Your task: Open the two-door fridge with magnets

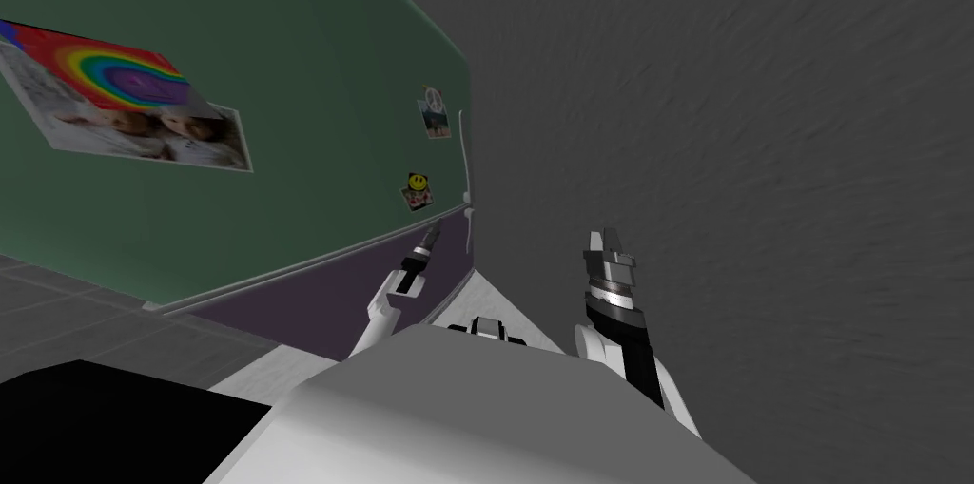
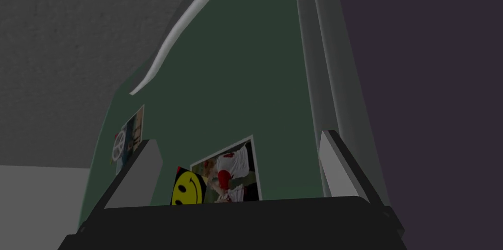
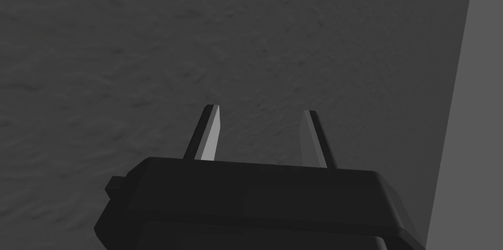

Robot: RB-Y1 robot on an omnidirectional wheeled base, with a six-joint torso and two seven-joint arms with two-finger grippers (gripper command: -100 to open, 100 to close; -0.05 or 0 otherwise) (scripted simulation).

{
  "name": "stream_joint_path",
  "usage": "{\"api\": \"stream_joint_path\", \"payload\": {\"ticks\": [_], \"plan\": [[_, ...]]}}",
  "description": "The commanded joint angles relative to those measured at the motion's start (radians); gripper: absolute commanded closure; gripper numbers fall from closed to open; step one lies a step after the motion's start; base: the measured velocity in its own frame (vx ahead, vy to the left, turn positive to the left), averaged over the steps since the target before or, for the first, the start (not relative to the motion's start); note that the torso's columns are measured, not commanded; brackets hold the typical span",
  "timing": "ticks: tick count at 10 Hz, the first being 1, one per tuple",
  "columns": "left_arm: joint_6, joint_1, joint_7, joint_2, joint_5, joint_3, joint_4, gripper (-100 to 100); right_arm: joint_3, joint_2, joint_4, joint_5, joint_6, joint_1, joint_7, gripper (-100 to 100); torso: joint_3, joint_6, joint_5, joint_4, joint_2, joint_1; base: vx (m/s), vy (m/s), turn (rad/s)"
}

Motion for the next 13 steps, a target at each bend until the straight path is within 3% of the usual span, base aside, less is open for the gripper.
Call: {"api": "stream_joint_path", "payload": {"ticks": [1,2,5,8,9,11,12,13], "plan": [[-0.003,-0.031,-0.001,-0.001,-0.033,0.017,0.059,-100,0.0,0.0,0.0,0.0,0.0,0.0,0.0,0,0.0,0.001,0.0,0.0,-0.001,0.0,0.035,-0.001,-0.044],[0.0,-0.057,-0.001,-0.004,-0.062,0.029,0.097,-100,0.0,0.0,0.0,0.0,0.0,0.0,0.0,0,0.0,0.0,0.0,0.0,0.0,0.0,0.038,-0.001,-0.093],[0.003,-0.083,-0.002,-0.006,-0.091,0.041,0.145,-100,0.0,0.0,0.0,0.0,0.0,0.0,0.0,0,0.0,0.001,0.0,0.0,-0.001,0.0,0.039,-0.004,-0.057],[0.014,-0.159,-0.004,-0.012,-0.175,0.074,0.253,-100,0.0,0.0,0.0,0.0,0.0,0.0,0.0,0,-0.001,0.001,0.0,0.0,-0.002,0.0,0.058,0.002,-0.109],[0.014,-0.159,-0.004,-0.012,-0.175,0.074,0.272,-100,0.0,0.0,0.0,0.0,0.0,0.0,0.0,0,-0.001,0.0,0.0,0.0,-0.002,0.0,0.055,0.002,-0.041],[0.02,-0.205,-0.005,-0.014,-0.227,0.095,0.338,-100,0.0,0.0,0.0,0.0,0.0,0.0,0.0,0,0.0,0.001,0.0,0.0,0.0,0.0,0.053,-0.003,-0.102],[0.02,-0.205,-0.005,-0.014,-0.227,0.095,0.349,-100,0.0,0.0,0.0,0.0,0.0,0.0,0.0,0,0.0,0.001,0.0,0.0,0.0,0.0,0.041,0.0,-0.037],[0.023,-0.227,-0.005,-0.014,-0.251,0.105,0.385,-100,0.0,0.0,0.0,0.0,0.0,0.0,0.0,0,0.0,0.0,0.0,0.0,0.001,0.0,0.037,0.002,-0.05]]}}
